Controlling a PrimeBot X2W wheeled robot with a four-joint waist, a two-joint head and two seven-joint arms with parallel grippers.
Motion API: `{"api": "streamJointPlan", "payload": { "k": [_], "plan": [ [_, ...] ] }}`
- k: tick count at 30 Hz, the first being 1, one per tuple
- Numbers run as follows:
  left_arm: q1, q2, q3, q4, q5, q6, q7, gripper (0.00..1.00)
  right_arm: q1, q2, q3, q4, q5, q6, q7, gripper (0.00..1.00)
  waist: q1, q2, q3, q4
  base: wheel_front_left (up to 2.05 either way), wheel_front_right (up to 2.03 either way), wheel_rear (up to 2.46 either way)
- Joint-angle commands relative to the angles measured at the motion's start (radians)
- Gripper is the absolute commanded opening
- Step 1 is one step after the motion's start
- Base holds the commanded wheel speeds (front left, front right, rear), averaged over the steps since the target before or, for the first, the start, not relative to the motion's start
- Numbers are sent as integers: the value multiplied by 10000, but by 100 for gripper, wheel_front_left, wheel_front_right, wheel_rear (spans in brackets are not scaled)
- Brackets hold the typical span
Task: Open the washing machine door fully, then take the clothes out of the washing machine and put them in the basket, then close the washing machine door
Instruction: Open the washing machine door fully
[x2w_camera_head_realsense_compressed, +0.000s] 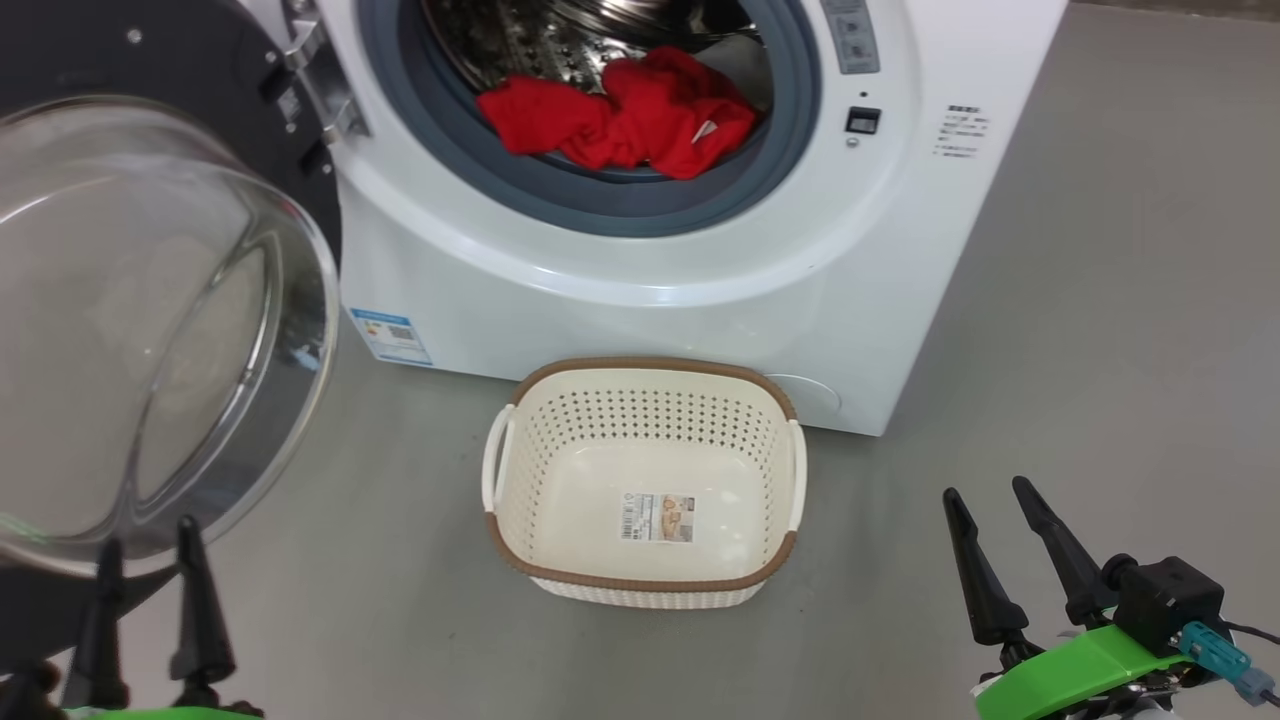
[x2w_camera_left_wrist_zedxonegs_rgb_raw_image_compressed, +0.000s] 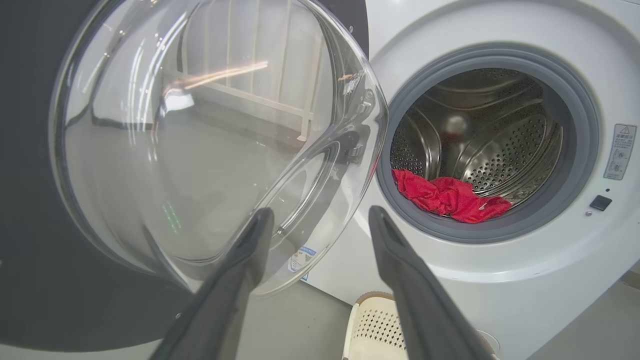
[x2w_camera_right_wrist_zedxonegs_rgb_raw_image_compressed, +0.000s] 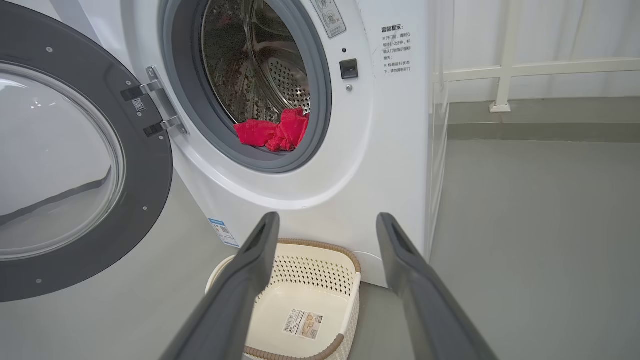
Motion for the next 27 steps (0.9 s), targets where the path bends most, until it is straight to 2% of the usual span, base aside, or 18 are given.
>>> {"api": "streamJointPlan", "payload": {
  "k": [1,14,27],
  "plan": [
    [60,194,160,-291,-18,12,-51,100,-131,-82,133,-268,-32,69,-67,100,0,0,18,-163,0,0,0],
    [205,512,-1073,-476,-274,12,-51,100,-76,-36,-87,-324,-63,69,-67,100,0,0,43,-1074,0,0,0],
    [317,694,-1794,-498,-271,12,-51,100,19,3,-275,-376,-79,69,-67,100,0,0,-56,-2077,0,0,0]
  ]
}}
